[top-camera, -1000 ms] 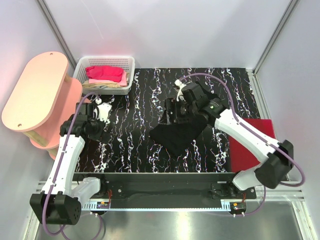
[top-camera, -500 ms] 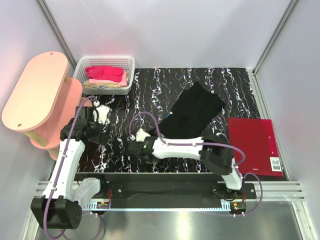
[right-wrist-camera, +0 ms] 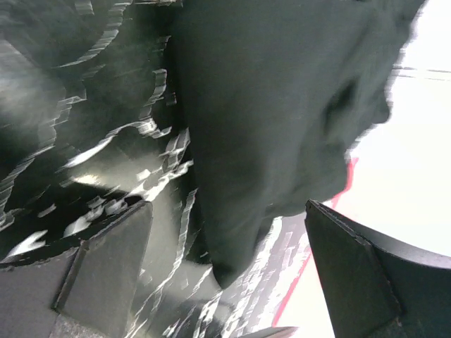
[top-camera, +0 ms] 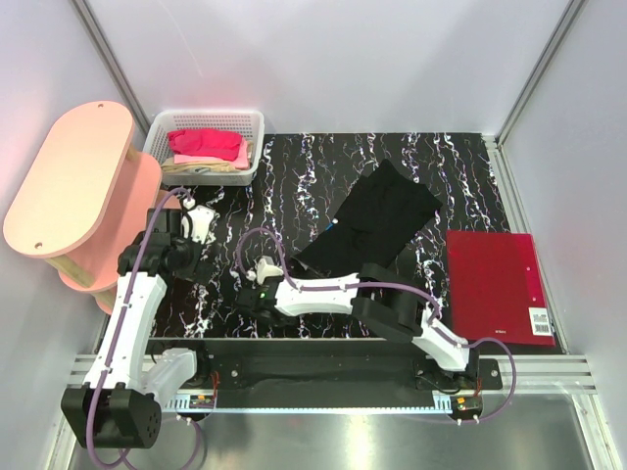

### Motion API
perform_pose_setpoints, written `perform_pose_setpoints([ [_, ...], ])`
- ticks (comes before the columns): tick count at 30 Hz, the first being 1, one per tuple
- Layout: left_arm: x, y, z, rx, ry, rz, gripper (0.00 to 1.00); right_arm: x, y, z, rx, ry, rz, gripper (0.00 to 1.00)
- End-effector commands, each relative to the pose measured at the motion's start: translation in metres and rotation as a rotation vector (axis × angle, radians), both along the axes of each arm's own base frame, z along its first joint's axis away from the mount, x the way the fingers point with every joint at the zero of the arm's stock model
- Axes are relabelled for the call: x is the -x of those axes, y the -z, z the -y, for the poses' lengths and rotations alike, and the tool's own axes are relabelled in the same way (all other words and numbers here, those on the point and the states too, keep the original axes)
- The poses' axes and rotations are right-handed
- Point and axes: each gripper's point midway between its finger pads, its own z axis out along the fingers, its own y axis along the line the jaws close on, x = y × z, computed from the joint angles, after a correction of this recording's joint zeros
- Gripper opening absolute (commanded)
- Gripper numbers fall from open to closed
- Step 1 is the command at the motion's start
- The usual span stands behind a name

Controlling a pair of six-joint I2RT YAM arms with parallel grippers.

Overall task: Fold and stack the t-shirts
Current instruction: Fold the tshirt

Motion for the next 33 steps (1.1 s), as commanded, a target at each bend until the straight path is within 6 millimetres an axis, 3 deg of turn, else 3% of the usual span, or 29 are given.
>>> perform_pose_setpoints([
  [1, -0.014, -0.021, -0.008, -0.016, -0.017, 0.089, 0.99, -0.016, 0.011, 0.02, 0.015, 0.074, 0.032, 0.99],
  [7, -0.015, -0.022, -0.007, -0.006, -0.018, 0.091, 0.99, -0.029, 0.031, 0.048, 0.035, 0.133, 0.019, 0.95],
  [9, -0.015, -0.021, -0.006, 0.0, -0.02, 0.084, 0.99, -0.037, 0.036, 0.056, 0.028, 0.159, 0.012, 0.87],
  [10, -0.015, -0.02, -0.006, 0.0, -0.018, 0.081, 0.99, -0.04, 0.037, 0.057, 0.026, 0.162, 0.006, 0.82],
  [11, -0.016, -0.02, -0.006, 0.001, -0.021, 0.078, 0.99, -0.04, 0.041, 0.057, 0.011, 0.166, -0.011, 0.7],
  [14, -0.016, -0.02, -0.007, -0.002, -0.023, 0.076, 0.99, -0.037, 0.042, 0.048, -0.032, 0.164, -0.053, 0.55],
  [15, -0.017, -0.021, -0.007, -0.003, -0.021, 0.079, 0.99, -0.034, 0.041, 0.045, -0.046, 0.161, -0.065, 0.44],
  [18, -0.019, -0.024, -0.007, -0.003, -0.021, 0.084, 0.99, -0.025, 0.034, 0.031, -0.099, 0.148, -0.097, 0.33],
  [20, -0.02, -0.026, -0.006, 0.003, -0.02, 0.087, 0.99, -0.013, 0.025, 0.016, -0.142, 0.132, -0.141, 0.31],
  [24, -0.021, -0.031, -0.006, 0.004, -0.018, 0.099, 0.99, 0.017, -0.01, -0.021, -0.27, 0.073, -0.212, 0.14],
  [28, -0.019, -0.033, -0.006, -0.002, -0.013, 0.102, 0.99, 0.052, -0.067, -0.063, -0.439, -0.025, -0.287, 0.08],
  [33, -0.019, -0.036, -0.006, 0.003, -0.015, 0.11, 0.99, 0.08, -0.119, -0.083, -0.601, -0.076, -0.373, 0.06],
])
